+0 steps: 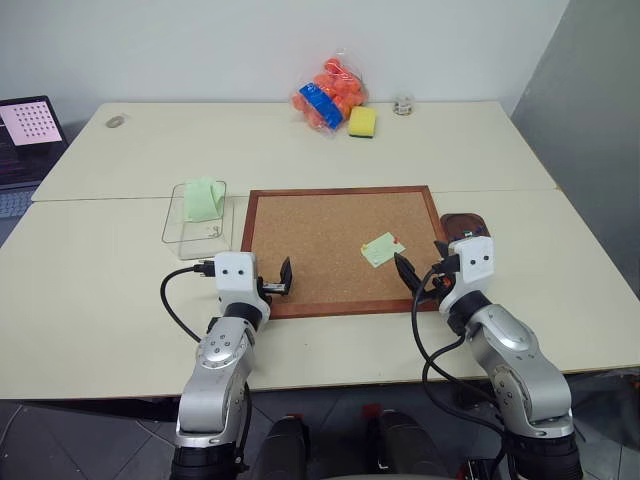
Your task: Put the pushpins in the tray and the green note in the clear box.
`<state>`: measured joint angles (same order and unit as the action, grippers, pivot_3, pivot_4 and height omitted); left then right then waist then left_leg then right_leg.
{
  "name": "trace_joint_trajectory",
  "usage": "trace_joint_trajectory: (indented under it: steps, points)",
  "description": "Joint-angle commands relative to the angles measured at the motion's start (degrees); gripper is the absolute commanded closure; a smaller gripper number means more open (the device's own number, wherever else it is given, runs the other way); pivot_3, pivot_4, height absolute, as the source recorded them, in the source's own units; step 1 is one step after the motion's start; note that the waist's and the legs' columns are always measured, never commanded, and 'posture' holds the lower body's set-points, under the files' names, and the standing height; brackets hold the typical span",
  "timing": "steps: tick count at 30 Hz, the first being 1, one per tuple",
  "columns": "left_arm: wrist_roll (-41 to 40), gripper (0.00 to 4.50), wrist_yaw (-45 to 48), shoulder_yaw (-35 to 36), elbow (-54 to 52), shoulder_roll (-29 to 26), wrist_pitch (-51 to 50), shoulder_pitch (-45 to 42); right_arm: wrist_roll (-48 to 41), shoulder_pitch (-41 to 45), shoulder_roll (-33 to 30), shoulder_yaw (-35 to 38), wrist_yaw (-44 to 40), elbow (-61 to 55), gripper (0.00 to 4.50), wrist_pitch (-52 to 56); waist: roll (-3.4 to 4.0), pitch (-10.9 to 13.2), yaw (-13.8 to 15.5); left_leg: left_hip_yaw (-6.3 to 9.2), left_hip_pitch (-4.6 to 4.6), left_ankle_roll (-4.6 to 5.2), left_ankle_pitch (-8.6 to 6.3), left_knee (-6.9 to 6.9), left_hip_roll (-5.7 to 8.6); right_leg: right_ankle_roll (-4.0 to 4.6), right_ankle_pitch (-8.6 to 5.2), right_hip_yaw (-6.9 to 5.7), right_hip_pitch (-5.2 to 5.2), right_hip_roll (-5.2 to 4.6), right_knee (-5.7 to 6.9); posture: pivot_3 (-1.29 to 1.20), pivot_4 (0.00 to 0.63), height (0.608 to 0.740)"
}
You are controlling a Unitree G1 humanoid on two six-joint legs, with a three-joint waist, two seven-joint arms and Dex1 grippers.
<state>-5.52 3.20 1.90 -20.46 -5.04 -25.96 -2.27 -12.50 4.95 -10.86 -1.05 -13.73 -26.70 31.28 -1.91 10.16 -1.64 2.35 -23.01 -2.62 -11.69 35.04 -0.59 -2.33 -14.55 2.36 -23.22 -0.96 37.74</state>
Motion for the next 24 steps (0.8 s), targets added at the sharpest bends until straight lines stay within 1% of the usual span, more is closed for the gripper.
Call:
trace_joint_trajectory:
  steps: [1, 12, 24]
  points:
    - [0.5, 0.03, 0.1, -0.5, -2.2, -0.2, 1.1, 0.0, -0.4, 0.0, -0.5, 0.8, -0.3, -2.0, 0.00, -1.3, 0.00, 0.0, 0.0, 0.00, 0.00, 0.00, 0.00, 0.00, 0.00, 0.00, 0.00, 0.00, 0.00, 0.00, 0.00, 0.00, 0.150, 0.740]
    - [0.3, 0.03, -0.1, 0.0, -1.5, 0.1, 1.5, -0.9, -0.3, 0.7, -0.3, 0.6, 0.0, -1.3, 0.00, -1.7, 0.00, 0.0, 0.0, 0.00, 0.00, 0.00, 0.00, 0.00, 0.00, 0.00, 0.00, 0.00, 0.00, 0.00, 0.00, 0.00, 0.150, 0.740]
    - [0.1, 0.03, 1.4, -0.2, 0.2, -0.9, 1.7, -3.0, -0.2, 1.2, -0.4, 0.4, -0.2, -0.6, 0.00, -1.7, 0.00, 0.0, 0.0, 0.00, 0.00, 0.00, 0.00, 0.00, 0.00, 0.00, 0.00, -0.01, 0.00, 0.00, 0.00, 0.00, 0.150, 0.740]
